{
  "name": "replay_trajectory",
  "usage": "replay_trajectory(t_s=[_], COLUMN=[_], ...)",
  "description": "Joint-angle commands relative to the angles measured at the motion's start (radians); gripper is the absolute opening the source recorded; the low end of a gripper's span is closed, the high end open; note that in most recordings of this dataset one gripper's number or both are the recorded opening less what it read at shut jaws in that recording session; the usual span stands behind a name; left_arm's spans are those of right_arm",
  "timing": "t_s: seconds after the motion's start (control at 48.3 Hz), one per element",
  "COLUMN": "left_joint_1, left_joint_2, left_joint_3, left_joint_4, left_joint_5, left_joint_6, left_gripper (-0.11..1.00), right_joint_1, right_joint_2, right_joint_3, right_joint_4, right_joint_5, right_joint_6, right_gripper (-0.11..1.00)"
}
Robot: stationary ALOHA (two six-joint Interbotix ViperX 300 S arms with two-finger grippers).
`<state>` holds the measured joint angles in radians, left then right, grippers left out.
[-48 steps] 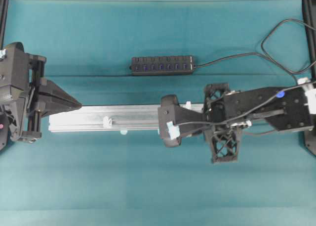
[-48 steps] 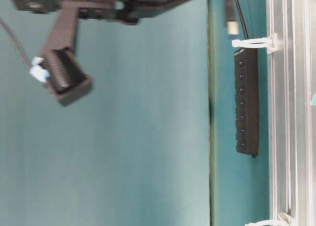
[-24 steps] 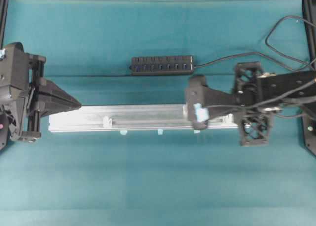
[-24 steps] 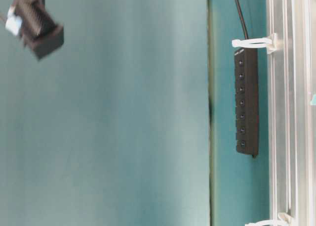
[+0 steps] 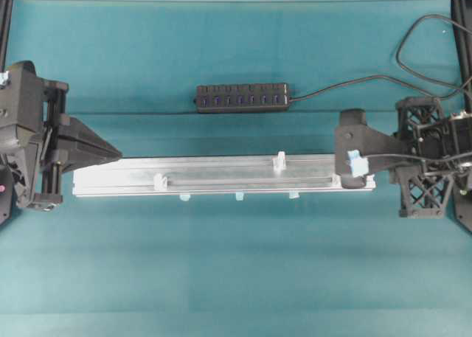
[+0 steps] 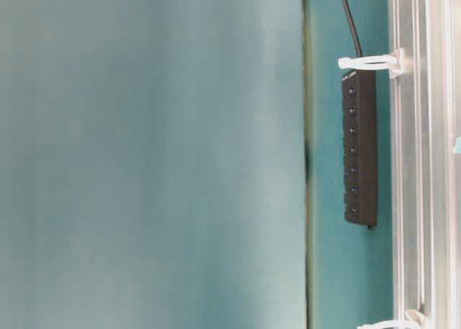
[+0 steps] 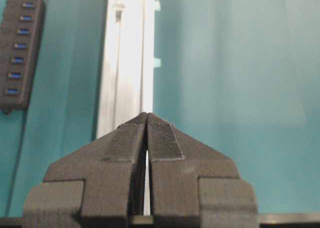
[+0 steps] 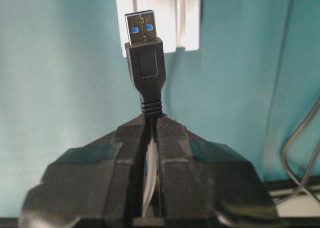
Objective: Pass the USB cable through three rings with both arms.
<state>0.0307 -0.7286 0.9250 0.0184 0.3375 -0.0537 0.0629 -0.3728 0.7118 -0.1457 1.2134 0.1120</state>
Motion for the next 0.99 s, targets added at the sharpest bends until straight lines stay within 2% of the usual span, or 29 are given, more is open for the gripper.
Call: replay_trajectory(t_s=[0.0, 0.249, 0.435, 0.974], left_joint_1=[0.005, 0.005, 0.008, 0.009], left_joint_2=[-0.002, 0.0, 0.006, 0.026], left_joint_3=[-0.014, -0.014, -0.014, -0.021], left_joint_4=[0.003, 0.003, 0.003, 0.003], left_joint_5=[-0.006, -0.006, -0.005, -0.005], left_joint_6=[-0.003, -0.003, -0.003, -0.006], left_gripper=[0.02, 0.02, 0.02, 0.02], right_joint_1=[-0.002, -0.009, -0.041, -0.061], right_joint_2=[-0.009, -0.002, 0.003, 0.051], right_joint_3=[0.025, 0.1, 0.147, 0.196], right_joint_4=[0.009, 0.011, 0.011, 0.018], right_joint_5=[-0.04, -0.161, -0.206, -0.373], right_joint_6=[0.017, 0.028, 0.028, 0.026], right_gripper=[-0.08, -0.08, -0.08, -0.08])
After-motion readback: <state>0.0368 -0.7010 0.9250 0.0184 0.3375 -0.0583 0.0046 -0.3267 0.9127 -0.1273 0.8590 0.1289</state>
